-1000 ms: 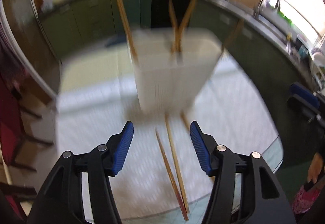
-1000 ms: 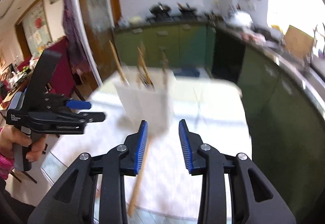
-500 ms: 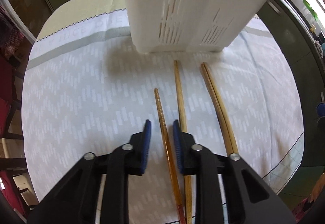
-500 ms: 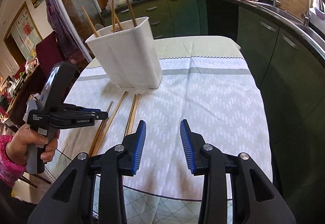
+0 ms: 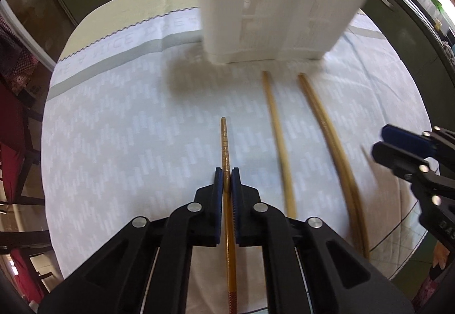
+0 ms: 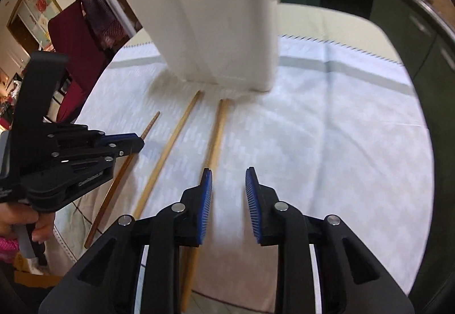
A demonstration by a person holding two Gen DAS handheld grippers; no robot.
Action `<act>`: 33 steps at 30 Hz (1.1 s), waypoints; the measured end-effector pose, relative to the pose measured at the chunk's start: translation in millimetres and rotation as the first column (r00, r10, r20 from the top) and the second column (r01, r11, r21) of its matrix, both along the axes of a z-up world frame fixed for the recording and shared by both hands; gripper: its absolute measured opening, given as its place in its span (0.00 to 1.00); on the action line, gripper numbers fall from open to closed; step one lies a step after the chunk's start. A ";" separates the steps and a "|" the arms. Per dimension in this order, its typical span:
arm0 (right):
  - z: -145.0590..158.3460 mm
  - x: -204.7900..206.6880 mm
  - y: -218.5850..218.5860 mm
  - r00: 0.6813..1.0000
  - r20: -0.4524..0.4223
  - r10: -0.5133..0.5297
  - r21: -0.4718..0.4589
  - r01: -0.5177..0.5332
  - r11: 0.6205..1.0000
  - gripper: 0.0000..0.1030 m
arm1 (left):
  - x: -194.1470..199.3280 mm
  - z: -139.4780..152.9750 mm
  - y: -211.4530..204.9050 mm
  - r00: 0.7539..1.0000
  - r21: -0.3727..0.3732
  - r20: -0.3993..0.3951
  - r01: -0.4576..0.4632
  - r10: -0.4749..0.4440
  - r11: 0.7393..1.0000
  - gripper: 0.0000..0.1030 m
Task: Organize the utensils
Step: 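Close the left gripper on a chopstick while the right gripper grasps another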
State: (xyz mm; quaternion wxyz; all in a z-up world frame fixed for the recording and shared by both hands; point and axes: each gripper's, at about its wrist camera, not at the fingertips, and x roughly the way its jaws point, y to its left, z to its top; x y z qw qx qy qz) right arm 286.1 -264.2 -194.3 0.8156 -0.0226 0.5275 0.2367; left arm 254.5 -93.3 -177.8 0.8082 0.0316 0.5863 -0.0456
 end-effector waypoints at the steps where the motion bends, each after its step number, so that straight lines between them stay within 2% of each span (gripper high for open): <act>1: -3.1 3.9 5.7 1.000 -0.009 0.004 -0.011 -0.004 1.000 0.23 | -0.3 0.3 3.2 1.000 0.002 0.002 -0.004 0.004 1.000 0.06; 10: -18.5 15.8 28.5 0.999 -0.046 0.022 -0.103 -0.027 0.994 0.23 | -8.6 3.7 15.0 1.000 -0.006 0.012 0.016 -0.016 1.000 0.06; 20: -27.5 12.2 56.7 0.999 -0.007 0.039 -0.224 -0.039 0.974 0.21 | 3.7 3.2 25.1 1.000 -0.009 0.017 0.020 -0.020 1.000 0.06; 24: -30.3 15.1 62.1 0.999 -0.005 0.035 -0.213 -0.035 0.976 0.09 | 7.5 2.6 24.5 1.000 -0.013 0.012 0.016 -0.015 1.000 0.06; 29: -30.5 19.1 59.3 1.000 -0.021 0.018 -0.159 -0.021 0.987 0.07 | 15.4 3.1 23.8 1.000 -0.005 0.001 0.024 -0.024 1.000 0.06; 33: -18.9 16.4 49.6 1.000 0.005 -0.004 -0.105 0.004 0.994 0.07 | 22.5 4.3 25.3 1.000 -0.026 -0.007 0.014 -0.014 1.000 0.06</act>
